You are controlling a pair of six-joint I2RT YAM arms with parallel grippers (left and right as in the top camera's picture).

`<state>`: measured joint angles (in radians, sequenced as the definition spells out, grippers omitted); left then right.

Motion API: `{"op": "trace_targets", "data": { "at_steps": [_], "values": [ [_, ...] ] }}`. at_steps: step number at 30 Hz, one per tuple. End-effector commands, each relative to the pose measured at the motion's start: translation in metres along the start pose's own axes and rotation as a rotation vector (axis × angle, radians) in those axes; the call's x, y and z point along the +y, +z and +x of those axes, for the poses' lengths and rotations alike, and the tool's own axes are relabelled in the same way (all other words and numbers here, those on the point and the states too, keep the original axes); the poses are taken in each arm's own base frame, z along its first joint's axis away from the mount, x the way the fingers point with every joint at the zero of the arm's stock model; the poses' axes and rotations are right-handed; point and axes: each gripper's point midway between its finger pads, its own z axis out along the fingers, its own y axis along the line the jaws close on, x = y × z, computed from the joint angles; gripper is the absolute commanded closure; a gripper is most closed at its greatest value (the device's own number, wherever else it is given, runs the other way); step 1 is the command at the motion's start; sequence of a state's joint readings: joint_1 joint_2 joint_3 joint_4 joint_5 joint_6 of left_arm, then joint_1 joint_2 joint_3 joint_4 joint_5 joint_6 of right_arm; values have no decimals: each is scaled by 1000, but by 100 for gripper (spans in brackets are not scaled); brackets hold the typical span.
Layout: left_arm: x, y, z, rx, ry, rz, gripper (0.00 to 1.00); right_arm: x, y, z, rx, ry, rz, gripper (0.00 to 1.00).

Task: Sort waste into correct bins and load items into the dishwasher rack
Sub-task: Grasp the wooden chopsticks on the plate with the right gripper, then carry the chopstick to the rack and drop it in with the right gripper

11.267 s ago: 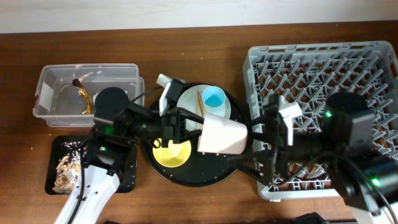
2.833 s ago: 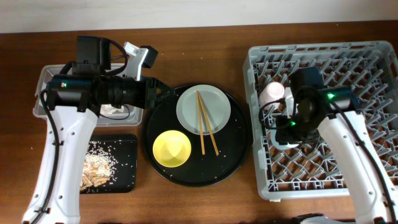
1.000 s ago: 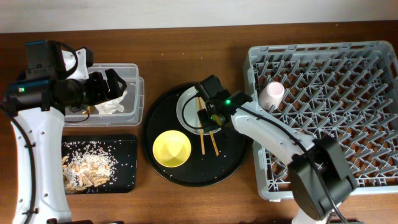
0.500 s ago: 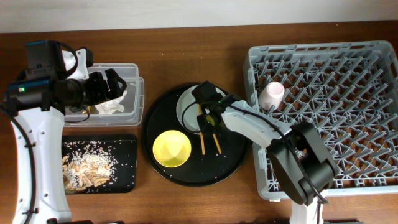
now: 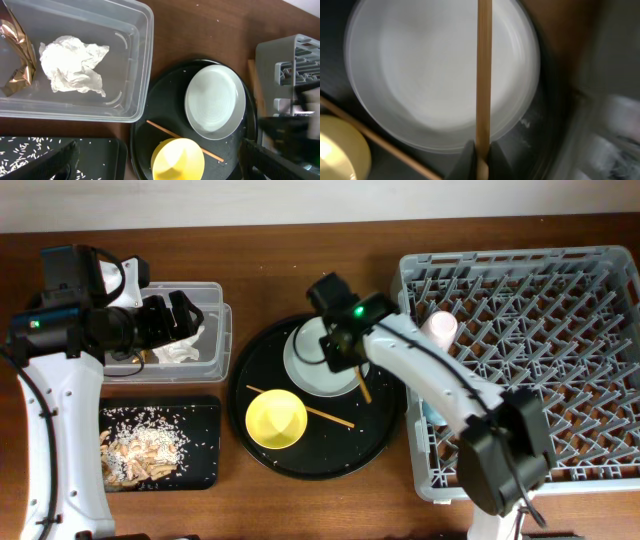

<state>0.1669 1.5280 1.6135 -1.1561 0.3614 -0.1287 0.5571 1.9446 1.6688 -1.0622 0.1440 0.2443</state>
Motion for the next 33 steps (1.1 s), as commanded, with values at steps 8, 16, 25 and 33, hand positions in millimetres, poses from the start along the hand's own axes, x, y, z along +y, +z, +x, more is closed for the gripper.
{"op": "trace_targets", "data": {
  "at_steps": [8, 16, 25, 33],
  "values": [
    [1, 1, 0, 0, -7, -4, 0, -192, -74, 45, 114, 228, 206, 96],
    [1, 1, 0, 0, -7, -4, 0, -248, -54, 64, 147, 331, 75, 96],
    [1, 1, 0, 0, -7, -4, 0, -235, -20, 61, 193, 259, -75, 95],
    [1, 1, 0, 0, -7, -4, 0, -235, -18, 62, 200, 269, -77, 56]
  ]
}}
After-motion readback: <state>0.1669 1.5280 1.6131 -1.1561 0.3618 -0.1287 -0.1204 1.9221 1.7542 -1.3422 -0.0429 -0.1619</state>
